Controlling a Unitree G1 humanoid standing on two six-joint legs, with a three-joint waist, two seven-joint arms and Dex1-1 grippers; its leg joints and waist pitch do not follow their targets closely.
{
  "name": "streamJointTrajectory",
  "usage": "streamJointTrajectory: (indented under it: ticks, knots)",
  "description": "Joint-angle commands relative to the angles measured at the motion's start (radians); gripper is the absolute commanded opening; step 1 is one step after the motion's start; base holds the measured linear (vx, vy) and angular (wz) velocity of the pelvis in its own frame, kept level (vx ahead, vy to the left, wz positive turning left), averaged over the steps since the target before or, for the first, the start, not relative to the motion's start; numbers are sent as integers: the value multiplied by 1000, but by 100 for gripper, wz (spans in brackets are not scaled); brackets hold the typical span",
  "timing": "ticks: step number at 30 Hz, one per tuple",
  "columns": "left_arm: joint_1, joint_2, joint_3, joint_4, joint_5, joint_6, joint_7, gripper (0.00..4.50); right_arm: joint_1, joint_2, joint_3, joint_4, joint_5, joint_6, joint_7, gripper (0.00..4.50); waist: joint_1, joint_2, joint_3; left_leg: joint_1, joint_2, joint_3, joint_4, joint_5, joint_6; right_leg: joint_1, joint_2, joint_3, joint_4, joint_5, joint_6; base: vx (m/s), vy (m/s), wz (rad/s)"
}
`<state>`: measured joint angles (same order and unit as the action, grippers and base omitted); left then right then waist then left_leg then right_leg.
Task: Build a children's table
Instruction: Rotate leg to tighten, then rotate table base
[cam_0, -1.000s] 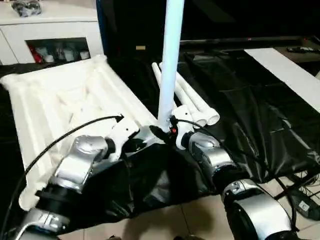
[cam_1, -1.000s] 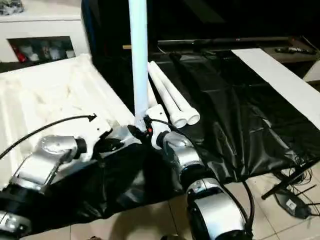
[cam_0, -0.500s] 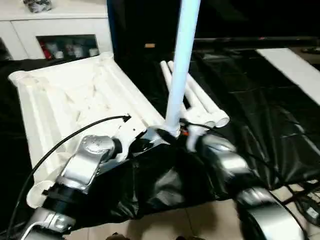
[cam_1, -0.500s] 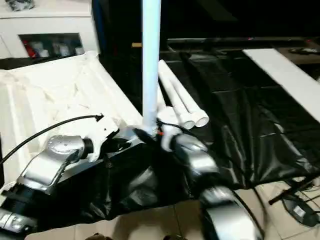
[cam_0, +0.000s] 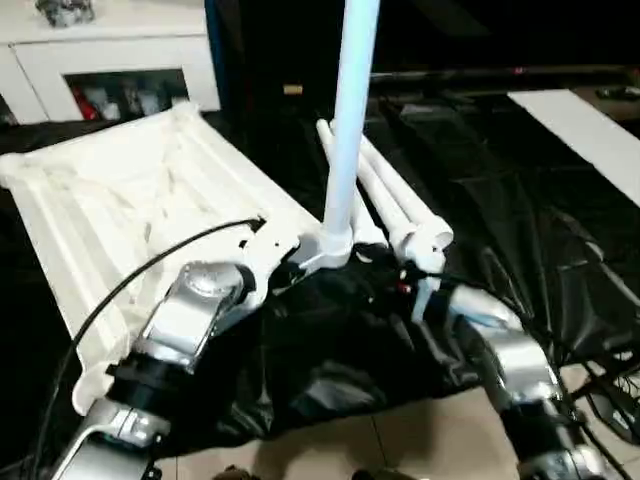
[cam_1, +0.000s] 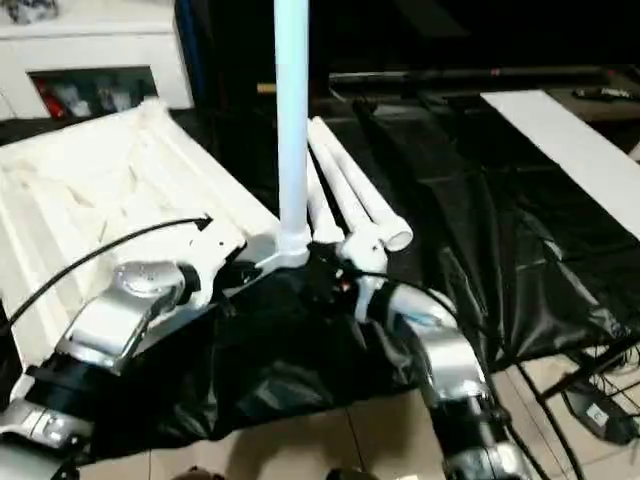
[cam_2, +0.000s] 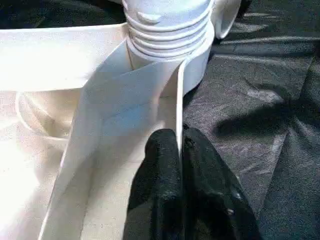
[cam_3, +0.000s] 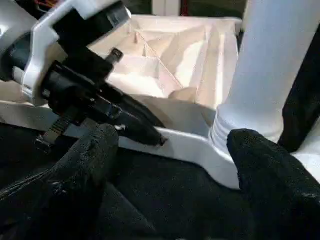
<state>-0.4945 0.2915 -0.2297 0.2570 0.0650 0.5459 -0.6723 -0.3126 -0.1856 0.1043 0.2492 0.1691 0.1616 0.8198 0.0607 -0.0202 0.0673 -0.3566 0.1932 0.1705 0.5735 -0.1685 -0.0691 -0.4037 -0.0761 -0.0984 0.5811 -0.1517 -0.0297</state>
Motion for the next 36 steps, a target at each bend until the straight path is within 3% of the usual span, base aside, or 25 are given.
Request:
streamJointTrajectory:
  ticks: [1, 3, 10, 11, 12, 13, 15, 16, 17, 19, 20, 21, 22, 23, 24, 25, 27, 31, 34, 36]
  knots:
    - [-12, 11, 32, -30, -5, 8, 23, 64, 15, 0, -12, -37, 7, 40, -28, 395, 10, 3, -71, 2, 35, -14, -67, -277, 39, 49, -70, 50, -84, -410, -120, 0, 0, 0]
    - [-31, 25, 53, -20, 2, -11, 49, 78, 20, 2, -3, -33, 5, 48, -30, 395, 11, 0, -71, 1, 36, -14, -67, -274, 40, 50, -72, 49, -82, -402, -122, 0, 0, 0]
    - [-90, 79, 124, 3, 8, -18, 98, 78, -24, 7, 5, 39, -22, 87, -80, 395, 10, 4, -69, 4, 32, -14, -65, -274, 30, 49, -71, 48, -81, -403, -122, 0, 0, 0]
    - [-120, 135, 164, 14, 9, -21, 110, 78, -72, 13, 8, 111, -47, 96, -113, 395, 12, 7, -69, 5, 31, -14, -64, -273, 27, 50, -72, 47, -82, -409, -121, 0, 0, 0]
    - [-120, 135, 164, 14, 9, -21, 110, 78, -72, 13, 8, 111, -47, 96, -113, 395, 5, 6, -69, 1, 28, -17, -66, -275, 21, 53, -71, 46, -78, -413, -126, 0, 0, 0]
    - [-130, 205, 203, 7, -2, -10, 86, 78, -135, 18, 17, 198, -61, 88, -108, 395, 8, 1, -72, 4, 30, -17, -64, -267, 17, 51, -72, 46, -75, -403, -126, 0, 0, 0]
    - [-128, 213, 207, 2, -9, -4, 74, 78, -144, 17, 21, 209, -63, 85, -102, 395, 7, 8, -72, 8, 32, -14, -62, -255, 13, 47, -72, 50, -71, -372, -140, 0, 0, 0]
    - [-119, 219, 208, -10, -20, 8, 53, 78, -155, 17, 25, 220, -66, 83, -99, 395, 7, -9, -71, 9, 34, -11, -62, -248, 17, 46, -72, 51, -71, -358, -144, 0, 0, 0]
    - [-100, 229, 198, -31, -27, 20, 24, 78, -167, 17, 28, 230, -65, 85, -91, 395, 14, -1, -75, 7, 36, -13, -63, -214, 19, 51, -75, 53, -60, -314, -161, 0, 0, 0]
    - [-87, 234, 196, -45, -31, 35, 16, 78, -177, 17, 32, 237, -64, 86, -84, 395, 27, 2, -77, 10, 41, -9, -62, -177, 22, 47, -73, 56, -49, -228, -187, 0, 0, 0]
    - [-75, 242, 201, -49, -25, 46, 26, 78, -186, 18, 37, 247, -64, 85, -77, 395, 30, -10, -78, 11, 41, -6, -62, -170, 26, 47, -72, 56, -46, -212, -191, 0, 0, 0]
    - [-68, 248, 205, -50, -21, 53, 36, 78, -193, 18, 40, 254, -64, 84, -73, 395, 34, -6, -79, 9, 41, -7, -62, -161, 27, 50, -74, 56, -41, -193, -199, 0, 0, 0]
    - [-61, 273, 216, -31, 4, 63, 86, 78, -220, 27, 46, 304, -72, 63, -73, 395, 35, -4, -78, 9, 41, -7, -62, -163, 26, 49, -74, 56, -42, -195, -197, 0, 0, 0]
    - [-60, 284, 220, -21, 21, 61, 109, 78, -231, 32, 48, 324, -74, 56, -67, 395, 32, -16, -77, 7, 39, -6, -64, -175, 22, 50, -73, 55, -45, -204, -196, 0, 0, 0]
    - [-59, 298, 222, -4, 45, 63, 138, 78, -240, 37, 53, 341, -78, 48, -61, 395, 33, -10, -73, 9, 39, -9, -66, -204, 11, 49, -75, 56, -47, -242, -183, 0, 0, 0]
    - [-57, 313, 224, 16, 63, 53, 152, 78, -248, 44, 58, 353, -80, 45, -56, 395, 33, -13, -72, 9, 39, -10, -67, -221, 8, 49, -75, 55, -51, -263, -174, 0, 0, 0]
    - [-45, 343, 230, 43, 91, 64, 168, 51, -268, 58, 69, 383, -80, 44, -35, 367, 32, -15, -71, 12, 39, -12, -70, -251, -3, 48, -76, 55, -56, -311, -151, 0, 0, 0]
    - [-43, 380, 233, 49, 137, 78, 228, 6, -305, 74, 82, 447, -97, 39, -42, 322, 32, -17, -73, 14, 42, -15, -71, -264, -20, 45, -77, 57, -52, -304, -161, 0, 0, 0]
    - [-45, 400, 235, 54, 147, 88, 253, 0, -329, 82, 82, 491, -100, 24, -48, 313, 34, -14, -73, 18, 43, -16, -70, -276, -30, 42, -79, 58, -51, -299, -168, 0, 0, 0]
    - [-43, 421, 223, 70, 163, 86, 262, 0, -346, 89, 82, 526, -105, 12, -52, 282, 36, -14, -72, 16, 42, -16, -71, -282, -35, 43, -78, 57, -49, -285, -169, 0, 0, 0]
